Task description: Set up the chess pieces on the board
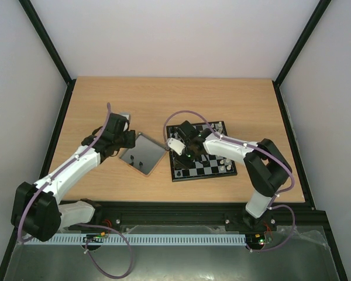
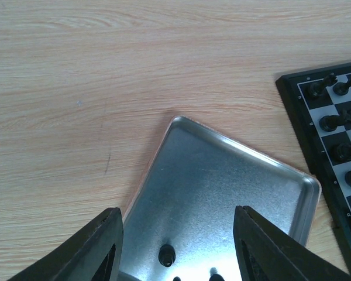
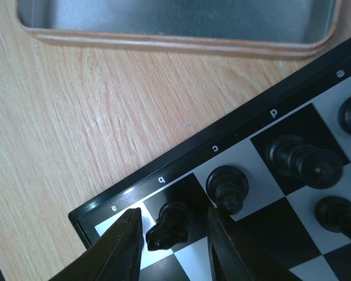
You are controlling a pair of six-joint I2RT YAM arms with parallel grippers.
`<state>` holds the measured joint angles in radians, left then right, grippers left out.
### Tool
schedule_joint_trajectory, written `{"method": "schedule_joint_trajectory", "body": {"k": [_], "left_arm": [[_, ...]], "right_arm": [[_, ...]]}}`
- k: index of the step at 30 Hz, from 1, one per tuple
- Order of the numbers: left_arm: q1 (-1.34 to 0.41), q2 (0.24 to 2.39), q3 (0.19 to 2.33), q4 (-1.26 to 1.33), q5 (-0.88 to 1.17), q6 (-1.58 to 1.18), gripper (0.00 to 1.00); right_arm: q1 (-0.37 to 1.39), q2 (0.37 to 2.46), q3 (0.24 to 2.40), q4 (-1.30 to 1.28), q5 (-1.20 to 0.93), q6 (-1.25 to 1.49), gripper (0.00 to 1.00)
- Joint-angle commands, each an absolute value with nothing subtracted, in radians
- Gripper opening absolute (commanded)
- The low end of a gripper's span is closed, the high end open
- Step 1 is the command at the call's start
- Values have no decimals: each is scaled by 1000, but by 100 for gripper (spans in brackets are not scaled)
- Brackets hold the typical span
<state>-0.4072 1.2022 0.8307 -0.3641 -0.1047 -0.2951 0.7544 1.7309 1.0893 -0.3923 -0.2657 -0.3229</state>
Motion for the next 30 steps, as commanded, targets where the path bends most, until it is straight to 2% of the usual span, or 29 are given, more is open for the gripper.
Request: {"method": "schedule_joint_trajectory", "body": {"k": [1,7,13,21,30], "left_arm": [[-402,1232,820,-365,-101,-282,53],[-402,1264,817,-365,-98,-285,53],[-456,1362,848,-439,-84,-302,53],[-599,1487,897,-579,-133,-355,32],[-649,1593,969,-682,-135,-400,29]], "right_arm": [[761,1664,1124,-450,-280,-304,34],[745,1563,1108,-444,-249,-302,34],[634,1393,1027,-394,-253,-275,38],[520,1212,861,-290,-209,-254,44],[508,1225,834,-260,-161,-272,45]]}}
